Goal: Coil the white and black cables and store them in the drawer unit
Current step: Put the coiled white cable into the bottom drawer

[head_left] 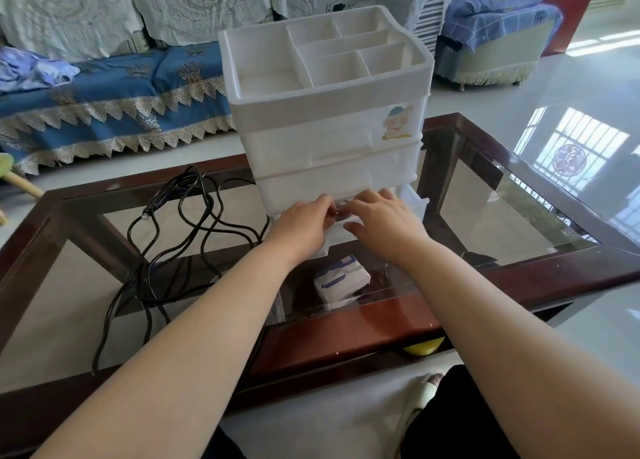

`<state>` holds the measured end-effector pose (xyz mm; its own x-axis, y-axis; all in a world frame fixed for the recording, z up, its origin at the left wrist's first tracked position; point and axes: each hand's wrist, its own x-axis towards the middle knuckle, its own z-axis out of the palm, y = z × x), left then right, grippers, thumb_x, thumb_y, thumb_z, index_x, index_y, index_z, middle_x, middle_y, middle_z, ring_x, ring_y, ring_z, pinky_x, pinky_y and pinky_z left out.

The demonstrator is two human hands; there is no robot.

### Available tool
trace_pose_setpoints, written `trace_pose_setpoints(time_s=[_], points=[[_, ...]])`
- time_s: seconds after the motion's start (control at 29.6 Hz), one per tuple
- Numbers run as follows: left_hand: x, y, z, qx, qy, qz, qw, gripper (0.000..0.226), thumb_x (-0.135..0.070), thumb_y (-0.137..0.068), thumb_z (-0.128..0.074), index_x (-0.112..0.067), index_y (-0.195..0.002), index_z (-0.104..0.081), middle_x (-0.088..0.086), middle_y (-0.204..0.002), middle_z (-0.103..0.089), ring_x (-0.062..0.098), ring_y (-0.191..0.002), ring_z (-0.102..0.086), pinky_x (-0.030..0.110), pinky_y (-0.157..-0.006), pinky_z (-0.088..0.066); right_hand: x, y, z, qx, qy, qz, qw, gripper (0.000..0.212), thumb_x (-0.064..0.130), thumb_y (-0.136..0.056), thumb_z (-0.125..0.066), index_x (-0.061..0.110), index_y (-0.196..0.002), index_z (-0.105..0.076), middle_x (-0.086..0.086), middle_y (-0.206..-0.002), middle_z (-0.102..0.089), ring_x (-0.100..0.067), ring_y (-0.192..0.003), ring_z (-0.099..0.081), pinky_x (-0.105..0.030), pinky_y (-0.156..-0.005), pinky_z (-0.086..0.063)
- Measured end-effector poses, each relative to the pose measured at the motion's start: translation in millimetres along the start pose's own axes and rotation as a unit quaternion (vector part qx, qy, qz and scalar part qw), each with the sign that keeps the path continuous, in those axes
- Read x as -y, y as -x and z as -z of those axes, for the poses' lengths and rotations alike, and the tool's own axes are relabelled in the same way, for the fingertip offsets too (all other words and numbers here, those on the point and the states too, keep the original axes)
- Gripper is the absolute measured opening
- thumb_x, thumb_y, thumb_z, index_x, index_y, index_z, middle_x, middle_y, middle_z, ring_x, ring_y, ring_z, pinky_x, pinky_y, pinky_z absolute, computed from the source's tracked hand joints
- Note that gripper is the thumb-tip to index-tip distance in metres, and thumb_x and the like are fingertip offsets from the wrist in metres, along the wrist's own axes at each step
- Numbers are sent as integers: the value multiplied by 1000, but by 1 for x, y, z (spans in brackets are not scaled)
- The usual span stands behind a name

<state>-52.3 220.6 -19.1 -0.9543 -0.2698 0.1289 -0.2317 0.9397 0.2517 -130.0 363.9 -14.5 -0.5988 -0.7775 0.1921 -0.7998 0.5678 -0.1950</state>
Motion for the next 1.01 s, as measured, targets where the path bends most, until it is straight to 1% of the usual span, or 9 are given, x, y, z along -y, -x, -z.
trace_pose_setpoints(time_s=[0.17,0.27,0.37,0.44,0.51,0.57,0.71,0.78,1.01], points=[[10,22,-7,-64,-40,-62,995,27,-25,-96,-51,-8,-108,-67,9,-110,-58,31,-102,-51,46,-85,-46,5,-2,-12,3,34,10,999,31,39,-95,-46,34,-122,-60,0,-127,-47,-25,-117,-39,-35,-93,-34],[20,40,-5,-178,-80,-86,977,24,-20,-88,-63,-10,-109,-68,12,-115,-59,32,-102,-53,48,-85,-49,9,-5,-12,-13,49,-18,999,28,38,-93,-50,31,-116,-64,-3,-116,-45,-26,-109,-40,-33,-88,-36],[26,46,15,-329,-102,-79,936,32,-15,-88,-60,-11,-119,-60,19,-130,-50,36,-119,-46,44,-101,-38,23,-6,-15,13,29,-78,996,21,25,-94,-49,24,-108,-64,-6,-105,-52,-28,-93,-53,-34,-69,-43],[25,38,41,-384,-101,-56,916,42,-15,-90,-57,-11,-131,-52,21,-144,-39,38,-134,-34,44,-112,-26,31,-6,-16,28,38,-101,994,15,19,-93,-48,19,-101,-61,-4,-92,-59,-27,-74,-54,-31,-57,-41],[24,26,68,-371,-106,-32,922,53,-23,-94,-52,-13,-144,-39,19,-155,-26,39,-143,-20,44,-118,-15,34,-7,-16,33,46,-109,992,12,16,-92,-50,17,-99,-60,-2,-80,-57,-26,-68,-50,-31,-55,-38],[22,14,87,-325,-107,-17,940,56,-33,-97,-46,-13,-147,-34,16,-156,-25,39,-145,-16,47,-119,-15,36,-8,-15,33,40,-116,992,14,15,-92,-51,17,-101,-61,-2,-76,-53,-26,-69,-51,-31,-56,-39],[19,7,99,-308,-105,-18,945,54,-39,-95,-46,-7,-139,-43,17,-143,-44,39,-138,-30,45,-116,-22,37,-14,-14,30,-7,-127,991,23,20,-95,-51,18,-117,-57,-8,-103,-65,-31,-92,-60,-32,-64,-41],[18,7,100,-316,-106,-22,943,54,-38,-94,-49,-6,-137,-45,18,-139,-47,39,-135,-34,44,-116,-22,36,-17,-17,26,-16,-133,991,24,19,-95,-51,17,-118,-57,-10,-106,-65,-32,-95,-60,-31,-64,-40],[18,8,102,-283,-88,-10,955,60,-43,-92,-50,-8,-140,-42,16,-143,-42,37,-140,-27,43,-115,-22,35,-30,-32,-45,-78,-138,986,18,16,-94,-49,8,-107,-39,-13,-83,-61,-32,-66,-49,-35,-54,-38]])
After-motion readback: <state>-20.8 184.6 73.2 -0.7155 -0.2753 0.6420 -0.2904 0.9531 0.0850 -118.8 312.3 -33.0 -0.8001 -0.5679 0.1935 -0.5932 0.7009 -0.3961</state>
